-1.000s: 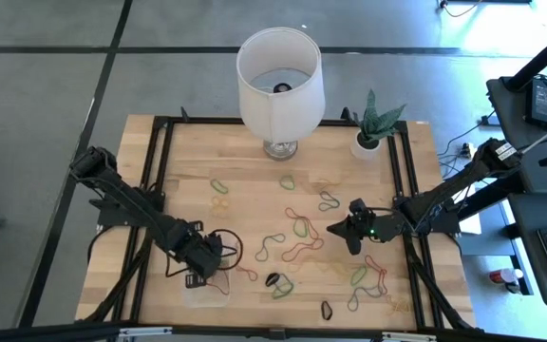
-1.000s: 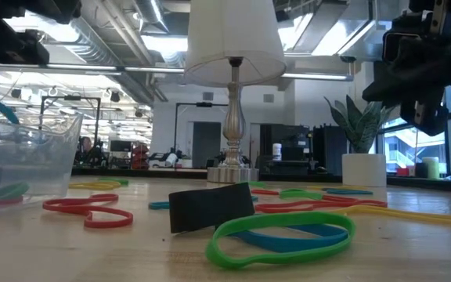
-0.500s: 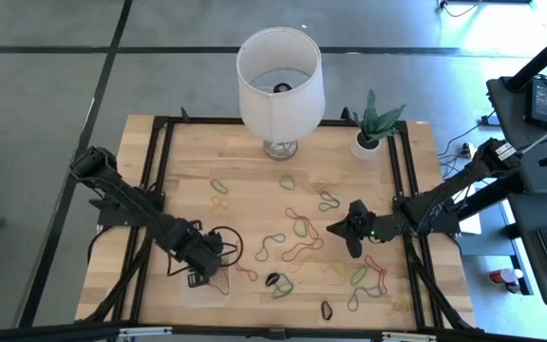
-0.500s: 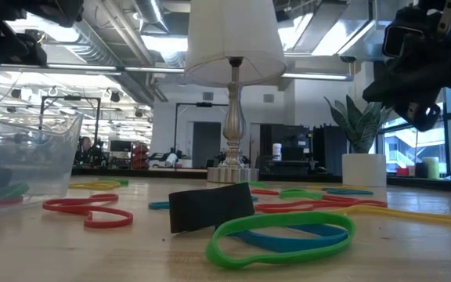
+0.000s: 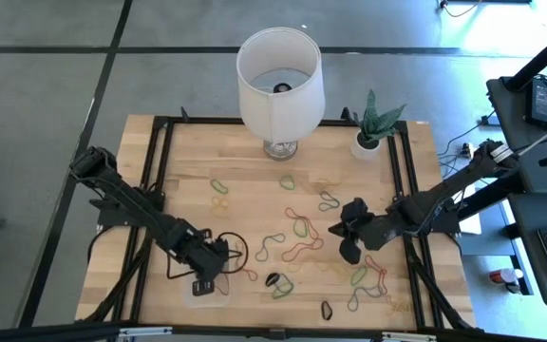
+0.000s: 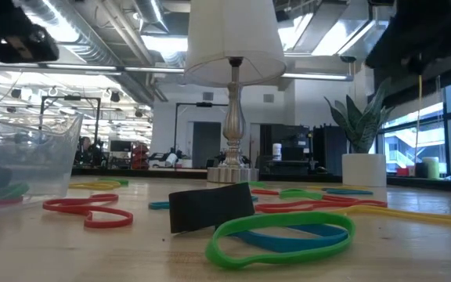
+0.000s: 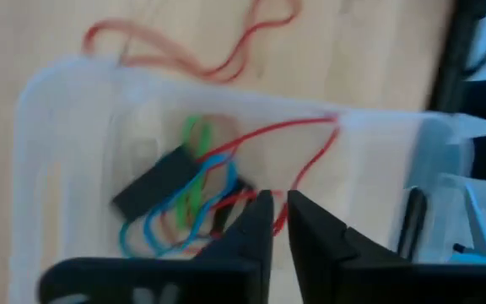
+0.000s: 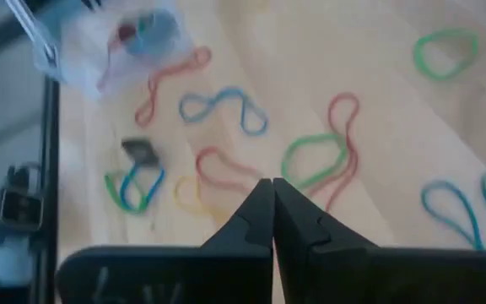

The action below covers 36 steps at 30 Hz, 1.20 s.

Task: Pick and place rubber bands into bin
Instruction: Put the yellow rubber band into the transparent bin

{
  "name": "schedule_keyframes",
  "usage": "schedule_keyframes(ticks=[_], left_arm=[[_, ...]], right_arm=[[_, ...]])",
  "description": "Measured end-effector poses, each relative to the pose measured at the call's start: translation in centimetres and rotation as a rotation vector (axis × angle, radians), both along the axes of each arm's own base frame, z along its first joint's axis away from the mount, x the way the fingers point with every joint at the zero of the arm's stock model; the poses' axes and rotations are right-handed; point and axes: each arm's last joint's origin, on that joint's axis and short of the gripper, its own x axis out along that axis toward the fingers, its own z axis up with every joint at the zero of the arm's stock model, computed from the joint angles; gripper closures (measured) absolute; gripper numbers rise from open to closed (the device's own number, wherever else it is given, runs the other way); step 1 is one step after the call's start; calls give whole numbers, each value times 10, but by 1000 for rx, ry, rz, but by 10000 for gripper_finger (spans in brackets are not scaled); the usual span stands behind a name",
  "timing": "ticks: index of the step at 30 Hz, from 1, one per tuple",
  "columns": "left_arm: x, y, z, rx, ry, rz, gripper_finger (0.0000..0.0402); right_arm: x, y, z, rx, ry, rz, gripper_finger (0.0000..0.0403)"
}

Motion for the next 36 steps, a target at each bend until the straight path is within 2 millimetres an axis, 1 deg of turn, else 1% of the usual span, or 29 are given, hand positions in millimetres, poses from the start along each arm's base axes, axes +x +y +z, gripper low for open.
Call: schedule_keyframes(ticks=[2, 5, 9, 11, 14, 17, 20, 23, 26, 31, 33, 36], left_arm=[[3, -2, 2, -6, -45, -27, 391], [5, -3, 3, 16, -96, -76, 398], [2, 0, 11, 52, -154, -139, 400], [-1, 4, 21, 74, -205, -162, 400], [-9, 12, 38, 123, -300, -182, 399], [-18, 21, 57, 157, -397, -181, 400], [-28, 29, 72, 184, -469, -185, 399], [-36, 36, 84, 203, -530, -195, 400], [-41, 41, 91, 233, -569, -208, 400], [-42, 53, 93, 250, -565, -215, 401], [-41, 59, 88, 234, -569, -219, 400], [-39, 67, 74, 176, -602, -202, 400]], right_arm=[[5, 5, 9, 27, 129, -11, 402], [9, 12, 12, 120, 364, -79, 402], [8, 29, -2, 271, 688, -157, 401], [5, 42, -10, 334, 793, -147, 398], [-4, 63, -21, 373, 913, -126, 384], [-18, 82, -27, 376, 984, -120, 364], [-32, 99, -31, 364, 1012, -112, 338], [-42, 115, -39, 347, 1034, -72, 310], [-49, 128, -50, 322, 1059, -31, 282], [-58, 148, -71, 293, 1117, 22, 240], [-59, 156, -79, 301, 1108, 52, 229], [-62, 164, -90, 289, 1112, 66, 222]])
